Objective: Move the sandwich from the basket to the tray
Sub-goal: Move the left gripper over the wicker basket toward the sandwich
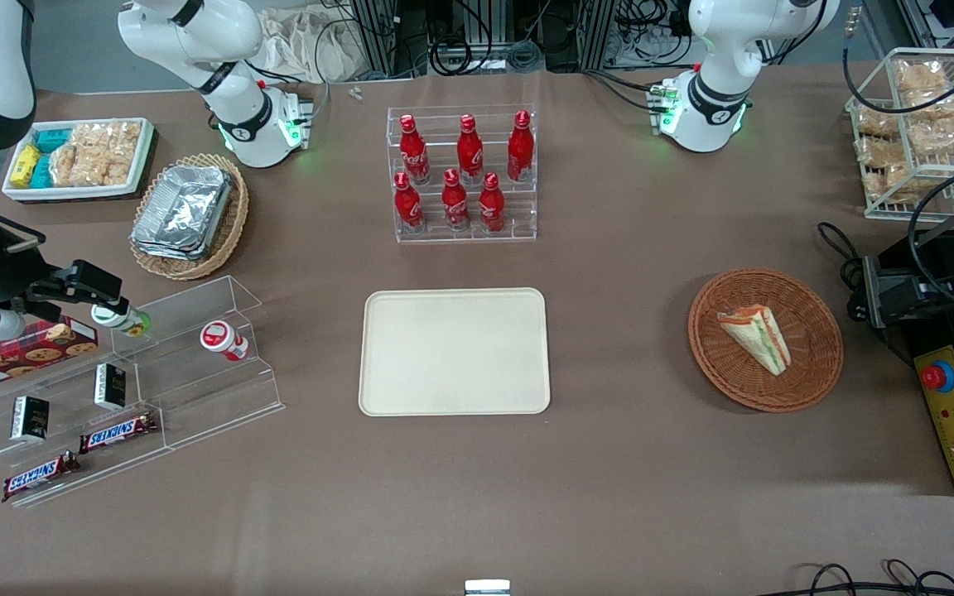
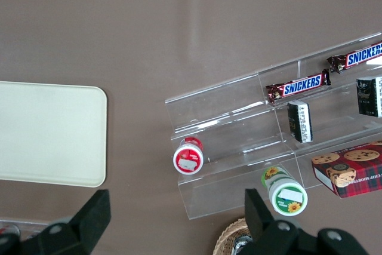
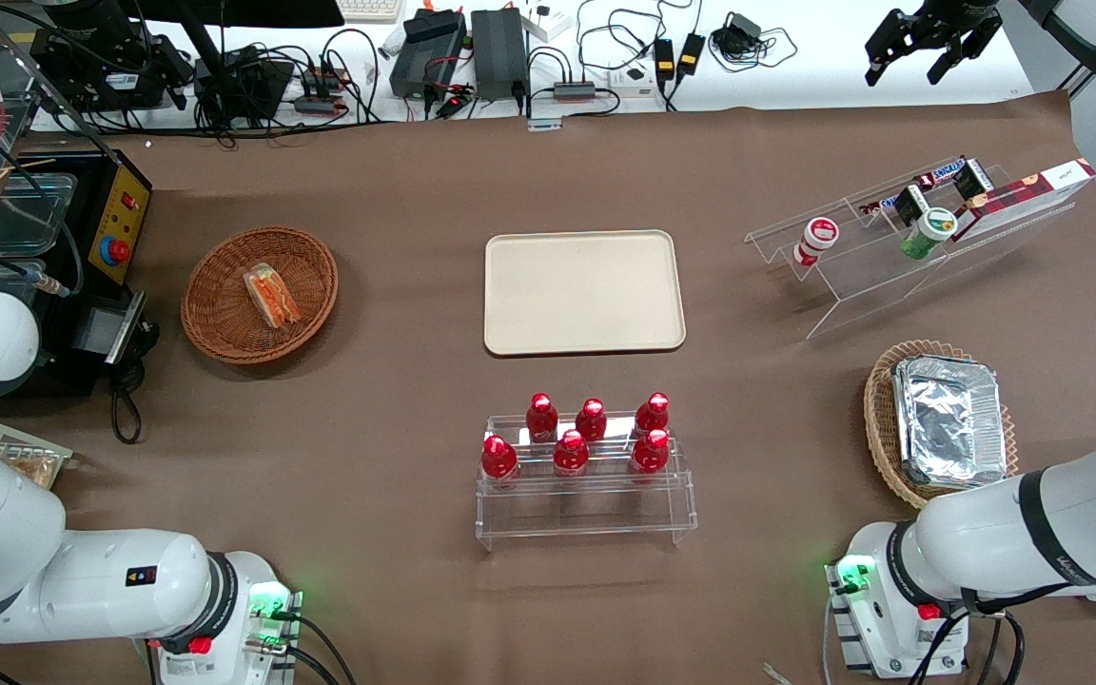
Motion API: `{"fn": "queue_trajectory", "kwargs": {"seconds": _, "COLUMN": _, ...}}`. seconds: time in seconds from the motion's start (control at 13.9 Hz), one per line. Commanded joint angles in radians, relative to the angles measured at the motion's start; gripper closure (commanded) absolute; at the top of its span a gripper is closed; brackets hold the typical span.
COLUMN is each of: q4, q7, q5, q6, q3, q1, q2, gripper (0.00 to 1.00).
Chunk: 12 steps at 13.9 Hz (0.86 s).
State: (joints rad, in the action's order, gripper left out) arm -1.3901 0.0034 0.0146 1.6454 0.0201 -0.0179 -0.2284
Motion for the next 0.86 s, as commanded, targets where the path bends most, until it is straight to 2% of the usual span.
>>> {"fn": "queue_trajectory", "kwargs": {"seconds": 0.0, "q4": 0.022, "q7": -0.008, "q5": 0.008, "q6": 0.016, "q3": -0.006, "q1": 0.004, "q2": -0.017, "gripper": 0.00}}
{"fn": "queue_trajectory", "kwargs": {"seconds": 0.22, "q4": 0.011, "q7": -0.011, "q5": 0.016, "q6": 0.013, "q3": -0.006, "q1": 0.013, "q2": -0.023, "gripper": 0.00}}
{"fn": "queue_trajectory", "kwargs": {"seconds": 0.36, "q4": -0.052, "q7": -0.014, "q5": 0.022, "q6": 0.010, "q3": -0.006, "q1": 0.018, "q2": 0.004, "gripper": 0.00}}
{"fn": "queue_trajectory", "kwargs": {"seconds": 0.58, "q4": -0.177, "q7": -0.028, "q5": 0.045, "q6": 0.053, "q3": -0.011, "q1": 0.038, "q2": 0.072, "gripper": 0.00}}
{"fn": "queue_trajectory", "kwargs": {"seconds": 0.79, "q4": -0.378, "q7": -0.068, "q5": 0.044, "q6": 0.192, "q3": -0.011, "q1": 0.038, "q2": 0.174, "gripper": 0.00}}
